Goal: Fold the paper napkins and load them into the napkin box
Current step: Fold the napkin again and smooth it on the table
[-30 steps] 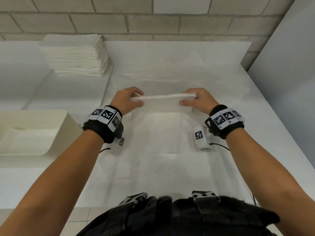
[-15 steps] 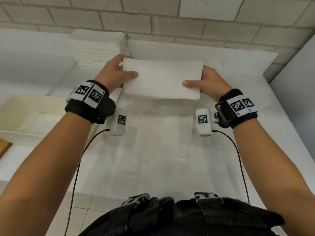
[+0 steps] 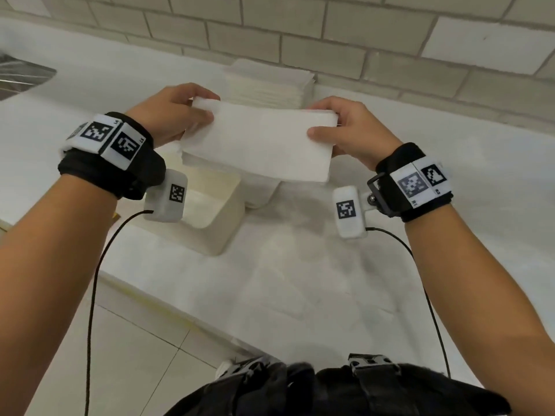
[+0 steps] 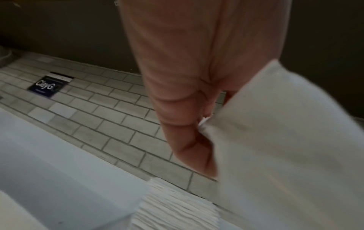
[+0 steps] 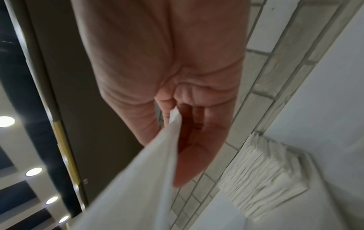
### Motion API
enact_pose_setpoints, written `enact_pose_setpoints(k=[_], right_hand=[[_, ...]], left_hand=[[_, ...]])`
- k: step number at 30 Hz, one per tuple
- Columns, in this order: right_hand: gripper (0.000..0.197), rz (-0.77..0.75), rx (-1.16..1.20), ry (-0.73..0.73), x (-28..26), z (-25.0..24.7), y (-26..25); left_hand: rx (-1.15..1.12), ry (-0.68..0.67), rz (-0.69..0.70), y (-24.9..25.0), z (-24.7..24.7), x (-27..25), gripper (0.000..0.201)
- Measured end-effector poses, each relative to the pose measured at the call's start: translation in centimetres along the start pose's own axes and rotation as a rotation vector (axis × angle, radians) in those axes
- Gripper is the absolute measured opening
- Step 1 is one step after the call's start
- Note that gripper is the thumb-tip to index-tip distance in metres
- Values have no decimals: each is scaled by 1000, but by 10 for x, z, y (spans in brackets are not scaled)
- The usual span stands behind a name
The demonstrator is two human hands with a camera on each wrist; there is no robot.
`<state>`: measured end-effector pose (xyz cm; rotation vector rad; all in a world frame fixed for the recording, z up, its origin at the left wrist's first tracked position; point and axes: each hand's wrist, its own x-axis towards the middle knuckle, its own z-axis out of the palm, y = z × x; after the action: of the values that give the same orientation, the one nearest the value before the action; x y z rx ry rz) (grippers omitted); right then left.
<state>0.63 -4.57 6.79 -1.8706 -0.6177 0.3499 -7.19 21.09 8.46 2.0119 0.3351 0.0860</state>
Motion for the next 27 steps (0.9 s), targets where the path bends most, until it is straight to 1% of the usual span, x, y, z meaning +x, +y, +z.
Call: enact_pose_setpoints(k=[2,6,10,12,15,18,20,21,24,27], right_hand=[[26,24,-15,-34,8,20,-7],[32,99,-91,-103,25,57,-25],[26,195,-254,-218,43,94,-43],[22,258,-355,-294,51,111,-48],[17,361,-536,-394,63,133,-52],[26,446,-775,-475,72,151,-52],[37,486,-854,-495,77,161,-50],[38,499,-866,-498,79,165,-49],[32,509,-911,-517,84,174,-48],[33,491,-985,-577,86,184,-51]], left_hand=[[49,-33,-48,-11,-20,4,27],[193,-141,-140,-30,-65,15,25],[406,-261,-158,-50,-99,32,23],[539,-324,-143,-59,-104,40,25],[776,-459,-88,-69,-99,49,25],[976,-557,-30,-79,-87,59,27],[1075,-600,-12,-83,-80,63,32],[1125,-617,3,-84,-77,65,34],[1271,-650,64,-87,-74,69,35],[1382,-648,147,-93,-74,72,31]])
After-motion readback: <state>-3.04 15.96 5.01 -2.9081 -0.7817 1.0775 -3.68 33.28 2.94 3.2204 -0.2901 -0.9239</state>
